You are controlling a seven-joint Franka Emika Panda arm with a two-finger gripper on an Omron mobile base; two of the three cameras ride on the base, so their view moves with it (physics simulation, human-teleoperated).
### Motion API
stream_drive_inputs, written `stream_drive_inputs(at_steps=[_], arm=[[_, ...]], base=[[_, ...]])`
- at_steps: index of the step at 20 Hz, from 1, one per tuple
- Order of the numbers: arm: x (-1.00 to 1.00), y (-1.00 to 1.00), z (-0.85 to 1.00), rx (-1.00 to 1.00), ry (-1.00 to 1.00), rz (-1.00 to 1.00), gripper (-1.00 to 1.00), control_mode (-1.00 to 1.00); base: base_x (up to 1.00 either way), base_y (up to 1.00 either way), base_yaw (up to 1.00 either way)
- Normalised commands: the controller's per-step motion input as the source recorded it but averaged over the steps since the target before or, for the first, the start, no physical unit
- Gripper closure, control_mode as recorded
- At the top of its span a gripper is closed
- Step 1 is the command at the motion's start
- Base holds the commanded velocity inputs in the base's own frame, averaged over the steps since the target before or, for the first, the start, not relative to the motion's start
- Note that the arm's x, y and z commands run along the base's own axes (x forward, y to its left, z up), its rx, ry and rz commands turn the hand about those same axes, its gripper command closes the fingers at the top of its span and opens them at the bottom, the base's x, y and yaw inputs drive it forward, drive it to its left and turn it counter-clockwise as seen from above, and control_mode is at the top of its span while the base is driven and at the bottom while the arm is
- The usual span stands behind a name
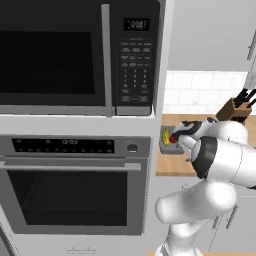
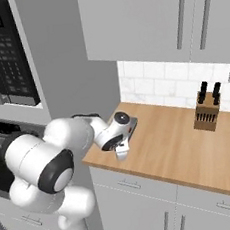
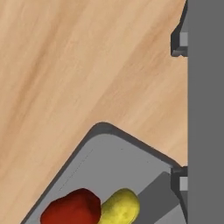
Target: Take the meat container that has the shrimp and place it on the second highest rack of the freezer. Then take the vegetable container that has the bell pepper and cucumber and place it on the highest rack of the freezer.
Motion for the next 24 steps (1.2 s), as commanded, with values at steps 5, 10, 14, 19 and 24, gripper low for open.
stream_drive_inputs(at_steps=[5, 10, 14, 19, 24], arm=[[0.32, 0.0, -0.14, 0.0, 0.1, 0.0, -1.0, -1.0], [0.3, 0.0, -0.23, 0.0, 0.09, 0.0, -1.0, -1.0], [0.28, 0.0, -0.33, 0.0, 0.09, 0.0, -1.0, -1.0], [0.33, 0.0, -0.17, 0.0, 0.07, 0.0, -1.0, -1.0], [0.26, 0.0, -0.24, 0.0, 0.07, 0.0, -1.0, -1.0]], base=[[0.0, 0.0, 0.0], [0.0, 0.0, 0.0], [0.0, 0.0, 0.0], [0.0, 0.0, 0.0], [0.0, 0.0, 0.0]])
